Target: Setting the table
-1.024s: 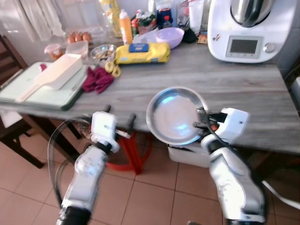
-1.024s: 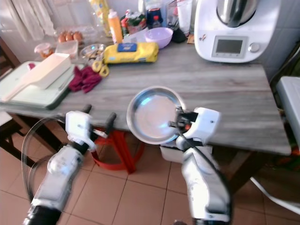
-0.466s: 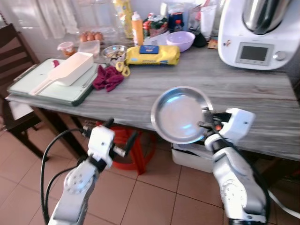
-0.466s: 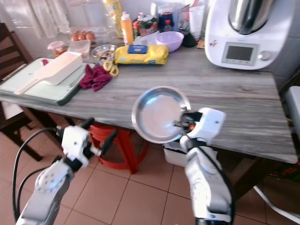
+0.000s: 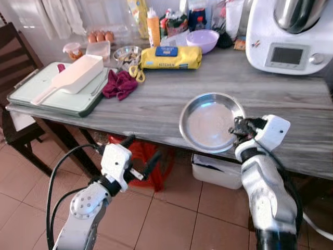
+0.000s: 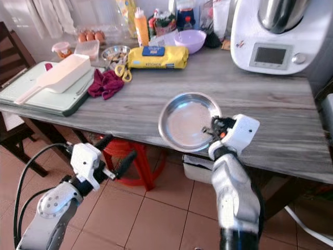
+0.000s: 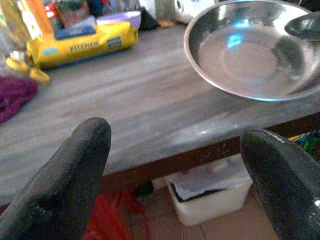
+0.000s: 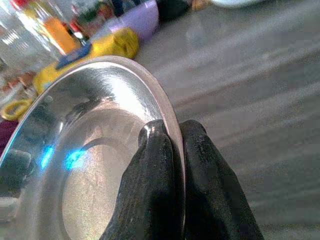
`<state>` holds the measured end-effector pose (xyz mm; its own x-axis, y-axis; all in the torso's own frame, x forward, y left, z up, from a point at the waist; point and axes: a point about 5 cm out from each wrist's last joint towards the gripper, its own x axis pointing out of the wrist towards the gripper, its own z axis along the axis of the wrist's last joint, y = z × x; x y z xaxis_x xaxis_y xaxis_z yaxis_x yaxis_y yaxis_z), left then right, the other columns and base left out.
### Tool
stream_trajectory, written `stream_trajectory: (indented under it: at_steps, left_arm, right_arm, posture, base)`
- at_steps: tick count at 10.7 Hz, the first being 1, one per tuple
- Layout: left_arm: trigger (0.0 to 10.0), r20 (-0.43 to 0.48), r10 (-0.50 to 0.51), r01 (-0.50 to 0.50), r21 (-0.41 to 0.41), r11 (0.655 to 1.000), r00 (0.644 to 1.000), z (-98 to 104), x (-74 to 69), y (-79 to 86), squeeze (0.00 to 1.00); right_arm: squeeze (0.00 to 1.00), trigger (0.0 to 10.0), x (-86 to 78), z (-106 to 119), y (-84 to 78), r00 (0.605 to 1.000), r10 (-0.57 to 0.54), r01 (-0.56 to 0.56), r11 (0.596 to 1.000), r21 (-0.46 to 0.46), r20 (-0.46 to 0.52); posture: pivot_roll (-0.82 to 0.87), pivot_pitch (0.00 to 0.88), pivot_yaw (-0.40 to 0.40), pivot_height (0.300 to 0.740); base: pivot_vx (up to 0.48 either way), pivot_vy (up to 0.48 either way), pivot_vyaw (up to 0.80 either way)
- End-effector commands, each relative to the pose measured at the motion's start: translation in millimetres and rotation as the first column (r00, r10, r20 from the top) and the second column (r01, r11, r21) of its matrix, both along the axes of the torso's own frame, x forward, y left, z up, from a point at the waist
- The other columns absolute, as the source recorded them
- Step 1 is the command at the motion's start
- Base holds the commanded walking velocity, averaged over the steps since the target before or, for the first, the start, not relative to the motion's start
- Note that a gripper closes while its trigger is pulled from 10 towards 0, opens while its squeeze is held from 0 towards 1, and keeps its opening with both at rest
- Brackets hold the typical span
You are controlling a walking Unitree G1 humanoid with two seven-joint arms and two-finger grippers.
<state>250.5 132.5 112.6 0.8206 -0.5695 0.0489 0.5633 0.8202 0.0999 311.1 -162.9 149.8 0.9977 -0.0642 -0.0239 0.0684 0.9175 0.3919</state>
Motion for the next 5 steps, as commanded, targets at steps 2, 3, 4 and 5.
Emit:
stream_trajectory:
  at_steps: [2, 3, 4, 5]
  left_arm:
    - [10.0, -0.015, -0.044, 0.044, 0.008, 0.999, 0.999, 2.8, -4.5, -0.9, 0.00]
    - [10.0, -0.015, -0.047, 0.047, 0.009, 0.999, 0.999, 4.0, -4.5, -0.9, 0.00]
    - [10.0, -0.012, -0.050, 0.050, 0.009, 0.999, 0.999, 6.3, -3.6, -0.6, 0.00]
    - [10.0, -0.012, -0.053, 0.053, 0.006, 0.999, 0.999, 7.6, -3.3, -1.1, 0.00]
  right_arm:
    - [0.00, 10.0, 15.6, 2.2, 1.4, 1.000, -0.011, 0.011, 0.999, 0.037, -0.010]
    - [0.00, 10.0, 24.0, 3.4, -0.2, 1.000, -0.019, 0.020, 0.998, 0.061, -0.015]
    - [0.00, 10.0, 33.6, 2.4, -0.5, 0.999, -0.015, 0.018, 0.996, 0.083, -0.043]
    - [0.00, 10.0, 40.8, 2.8, 0.2, 0.999, -0.012, 0.016, 0.996, 0.090, -0.050]
  posture:
    - [-0.03, 0.140, 0.120, 0.740]
    - [-0.02, 0.144, 0.118, 0.740]
    - [-0.01, 0.144, 0.115, 0.740]
    - [-0.01, 0.144, 0.113, 0.740]
  base:
    - [0.000, 0.000, 0.00]
    - [0.000, 0.000, 0.00]
    - [0.000, 0.000, 0.00]
    - [0.000, 0.000, 0.00]
